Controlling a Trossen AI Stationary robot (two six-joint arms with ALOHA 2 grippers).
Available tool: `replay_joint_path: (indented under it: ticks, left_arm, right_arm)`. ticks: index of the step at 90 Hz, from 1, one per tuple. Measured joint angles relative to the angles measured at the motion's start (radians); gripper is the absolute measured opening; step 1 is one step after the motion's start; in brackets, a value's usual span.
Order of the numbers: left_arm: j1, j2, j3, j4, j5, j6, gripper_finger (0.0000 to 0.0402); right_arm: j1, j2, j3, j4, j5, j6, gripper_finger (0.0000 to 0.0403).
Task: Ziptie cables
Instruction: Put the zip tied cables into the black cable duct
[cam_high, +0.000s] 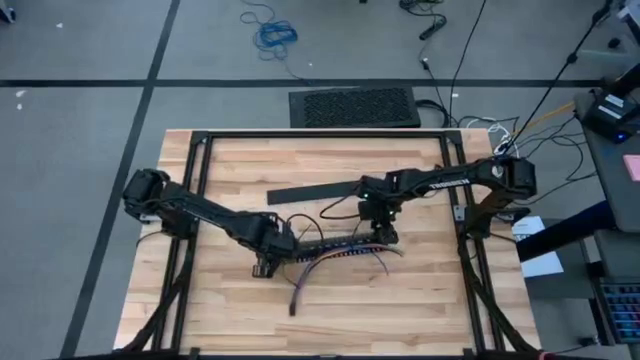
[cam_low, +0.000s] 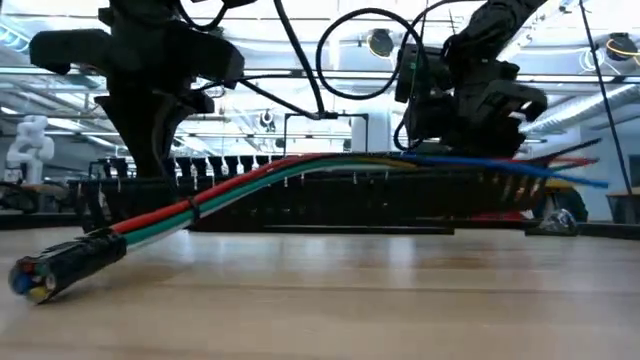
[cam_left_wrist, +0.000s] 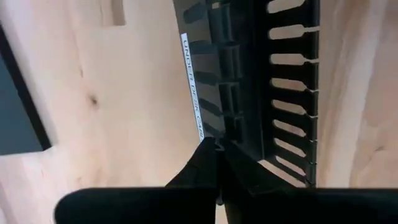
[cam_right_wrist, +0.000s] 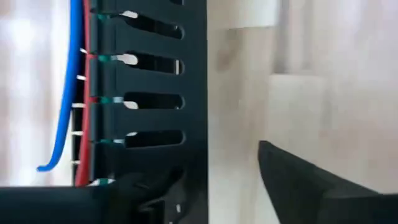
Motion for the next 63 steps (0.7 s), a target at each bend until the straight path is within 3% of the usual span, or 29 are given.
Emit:
replay_joint_path:
  ticks: [14,33,63]
  left_arm:
    - [0.005,-0.002,0.002,0.009,0.022,0.023,0.0003]
    - [0.005,-0.002,0.001,0.028,0.041,0.045,0.0003]
    - [0.006,0.023,0.0,0.052,0.04,0.048,0.0003]
  right_arm:
    - [0.005,-0.005,0.0,-0.02,-0.008,0.011,0.0237]
    - [0.031,-0.033,0.015,-0.043,0.151,0.009,0.0233]
    - [0.12,-0.082,0.016,-0.056,0.141,0.037,0.0233]
